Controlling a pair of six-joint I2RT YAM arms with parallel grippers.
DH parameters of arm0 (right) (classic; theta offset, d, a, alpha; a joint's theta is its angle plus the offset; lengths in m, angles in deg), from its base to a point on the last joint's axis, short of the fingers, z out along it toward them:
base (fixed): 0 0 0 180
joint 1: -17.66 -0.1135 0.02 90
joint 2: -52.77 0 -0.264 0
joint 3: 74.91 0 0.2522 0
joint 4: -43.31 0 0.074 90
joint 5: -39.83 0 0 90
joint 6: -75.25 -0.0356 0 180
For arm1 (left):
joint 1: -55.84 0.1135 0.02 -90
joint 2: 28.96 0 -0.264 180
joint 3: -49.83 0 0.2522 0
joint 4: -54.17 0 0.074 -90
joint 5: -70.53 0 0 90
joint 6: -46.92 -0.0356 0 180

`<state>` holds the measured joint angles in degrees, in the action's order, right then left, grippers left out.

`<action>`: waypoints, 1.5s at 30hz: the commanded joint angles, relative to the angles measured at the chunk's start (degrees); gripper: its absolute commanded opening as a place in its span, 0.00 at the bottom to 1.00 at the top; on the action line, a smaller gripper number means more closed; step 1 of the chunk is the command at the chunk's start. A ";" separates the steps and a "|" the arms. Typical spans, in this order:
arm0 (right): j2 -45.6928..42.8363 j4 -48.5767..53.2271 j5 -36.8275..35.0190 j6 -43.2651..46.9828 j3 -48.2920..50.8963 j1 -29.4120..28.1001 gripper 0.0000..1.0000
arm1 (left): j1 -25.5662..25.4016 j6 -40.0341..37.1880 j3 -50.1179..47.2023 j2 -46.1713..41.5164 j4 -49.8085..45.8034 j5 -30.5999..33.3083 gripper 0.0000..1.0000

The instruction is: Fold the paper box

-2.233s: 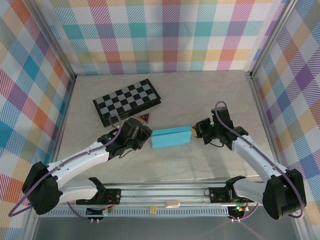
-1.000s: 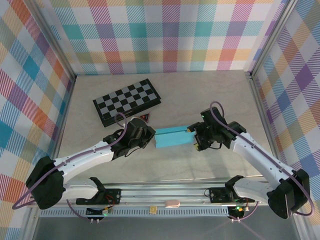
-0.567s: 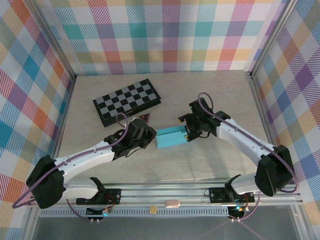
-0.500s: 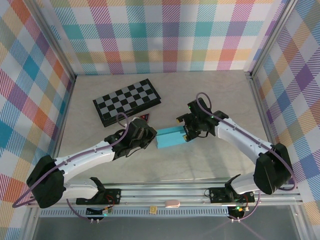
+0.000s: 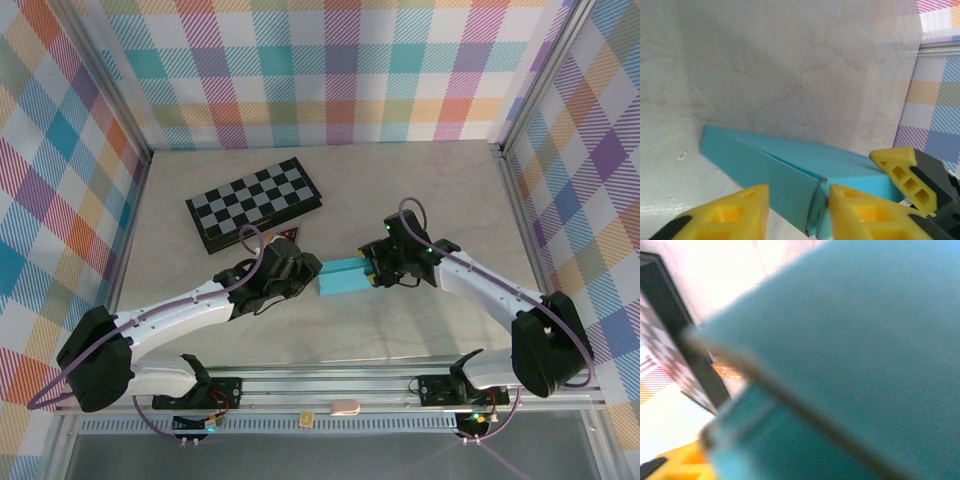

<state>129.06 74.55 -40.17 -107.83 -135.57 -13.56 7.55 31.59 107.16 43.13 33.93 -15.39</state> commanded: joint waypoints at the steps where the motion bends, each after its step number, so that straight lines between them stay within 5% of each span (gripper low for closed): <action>1: -0.59 -9.17 1.62 2.38 6.27 1.38 0.44 | 0.86 -1.73 -1.04 -3.60 -2.98 0.35 0.44; 8: -2.74 -28.78 2.51 8.12 16.16 4.76 0.42 | 7.03 -3.39 -2.95 -13.15 -7.32 1.45 0.50; 15: 16.93 -44.13 12.63 13.67 10.55 8.69 0.55 | 10.45 -4.72 -3.74 -14.06 -7.57 -0.45 0.50; 21: 19.57 -26.10 12.08 17.95 5.07 8.81 0.64 | 11.29 -6.00 -2.79 -13.82 -8.72 -0.83 0.49; 32: -2.19 -2.59 5.11 22.86 6.07 10.72 0.70 | 14.19 -11.40 0.56 -13.05 -12.94 -2.19 0.50; 34: -5.49 2.48 2.77 29.23 3.83 13.15 0.99 | 15.04 -16.83 3.71 -13.16 -16.21 -0.74 0.55; 35: -7.22 5.69 1.17 32.50 2.11 14.77 0.99 | 15.35 -19.76 5.13 -13.44 -17.98 0.37 0.66; 36: -8.74 8.29 -0.52 35.95 0.45 15.90 0.99 | 15.74 -22.12 6.19 -13.88 -18.90 1.23 0.92; 37: -10.70 11.27 -3.25 40.26 -1.45 16.48 0.99 | 16.17 -24.81 7.02 -14.46 -19.33 1.82 1.00; 42: -19.68 19.16 -13.66 57.67 -8.89 16.72 0.99 | 16.74 -36.72 9.31 -19.70 -23.01 9.92 1.00; 45: -22.39 26.21 -26.99 58.44 -11.47 16.73 0.99 | 16.74 -39.21 9.65 -23.30 -27.18 21.70 1.00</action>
<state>108.12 90.29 -53.41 -57.47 -145.40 3.34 23.57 -0.14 115.31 22.63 13.14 -6.06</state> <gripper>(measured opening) 0.990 0.996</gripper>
